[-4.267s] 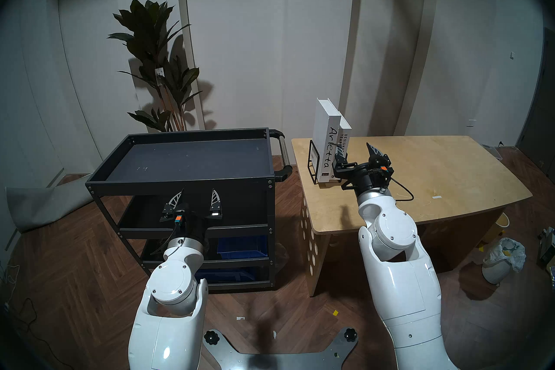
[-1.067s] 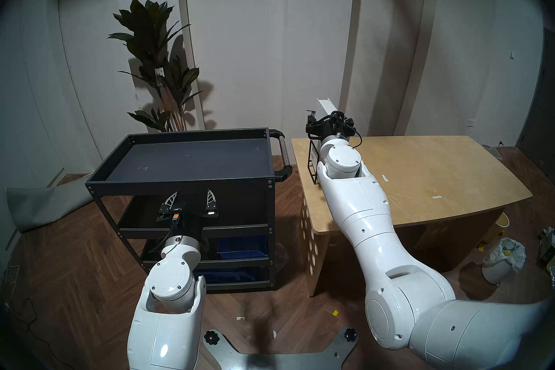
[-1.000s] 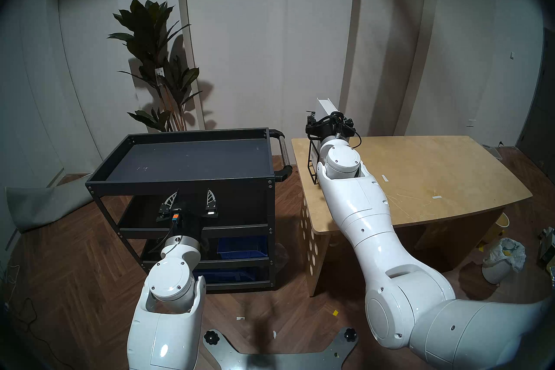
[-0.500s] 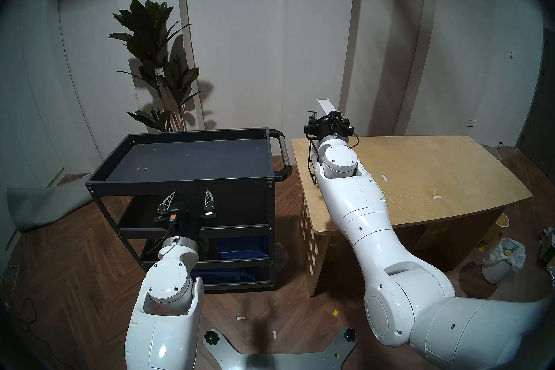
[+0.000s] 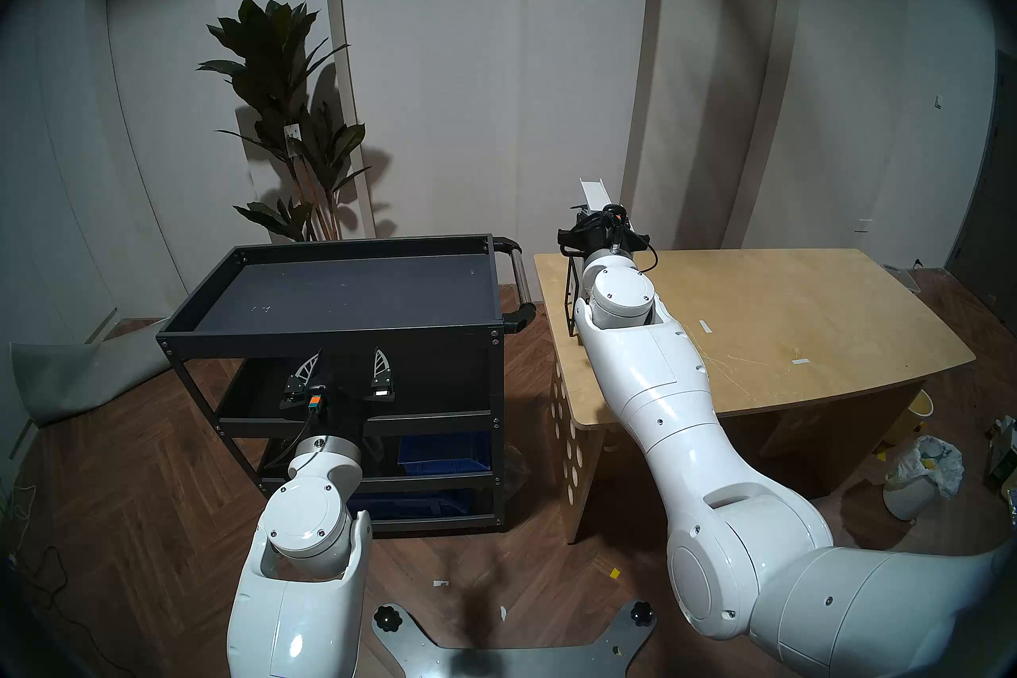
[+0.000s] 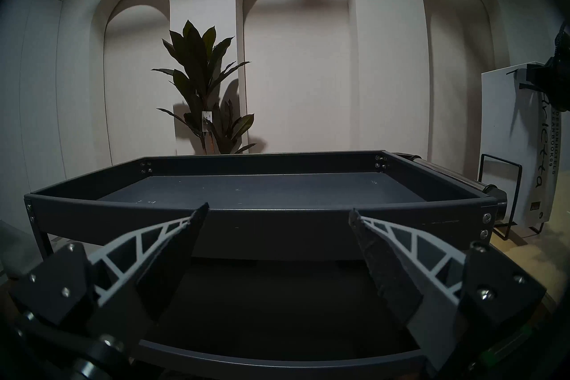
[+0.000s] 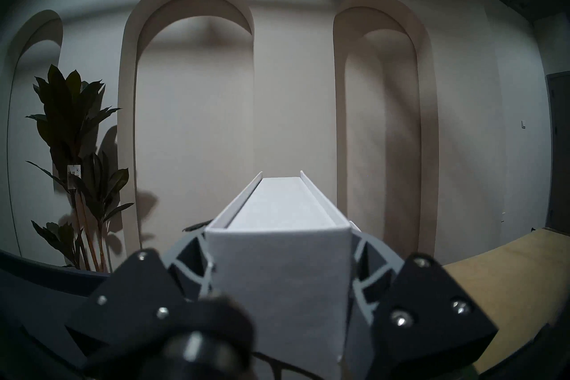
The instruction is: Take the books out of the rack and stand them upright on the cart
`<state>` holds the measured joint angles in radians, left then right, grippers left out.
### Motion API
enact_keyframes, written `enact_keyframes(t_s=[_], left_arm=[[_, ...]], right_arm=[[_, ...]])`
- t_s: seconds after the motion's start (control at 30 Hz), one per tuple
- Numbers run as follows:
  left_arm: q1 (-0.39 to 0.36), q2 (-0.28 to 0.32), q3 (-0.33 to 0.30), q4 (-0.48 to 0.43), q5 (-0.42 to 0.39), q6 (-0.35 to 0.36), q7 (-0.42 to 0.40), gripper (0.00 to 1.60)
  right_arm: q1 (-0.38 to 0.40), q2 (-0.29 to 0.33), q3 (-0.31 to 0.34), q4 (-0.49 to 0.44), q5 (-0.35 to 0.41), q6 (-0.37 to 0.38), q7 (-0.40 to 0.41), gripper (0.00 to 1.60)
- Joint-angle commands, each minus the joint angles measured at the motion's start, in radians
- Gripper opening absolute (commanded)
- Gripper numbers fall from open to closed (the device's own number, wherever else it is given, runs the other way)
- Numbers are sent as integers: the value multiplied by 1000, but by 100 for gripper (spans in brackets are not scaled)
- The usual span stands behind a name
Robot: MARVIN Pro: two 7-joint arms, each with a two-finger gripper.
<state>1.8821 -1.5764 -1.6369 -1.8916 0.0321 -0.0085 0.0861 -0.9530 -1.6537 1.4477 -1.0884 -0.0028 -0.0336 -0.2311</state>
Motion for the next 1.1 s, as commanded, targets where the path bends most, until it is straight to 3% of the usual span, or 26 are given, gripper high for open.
enact_keyframes(t_s=[0.0,0.27,0.53,1.07], left_arm=[[-6,-2,7,-23,9,-11,7,160],[-21,-12,12,-22,17,23,32,160],[-33,-15,22,-20,33,31,53,160],[-75,-19,57,-9,62,55,76,160]], right_arm=[[-10,4,-1,-104,-3,12,-3,0],[-17,16,1,-178,7,19,1,0],[-39,16,4,-278,11,75,-11,0],[-38,4,33,-463,76,56,-3,0]])
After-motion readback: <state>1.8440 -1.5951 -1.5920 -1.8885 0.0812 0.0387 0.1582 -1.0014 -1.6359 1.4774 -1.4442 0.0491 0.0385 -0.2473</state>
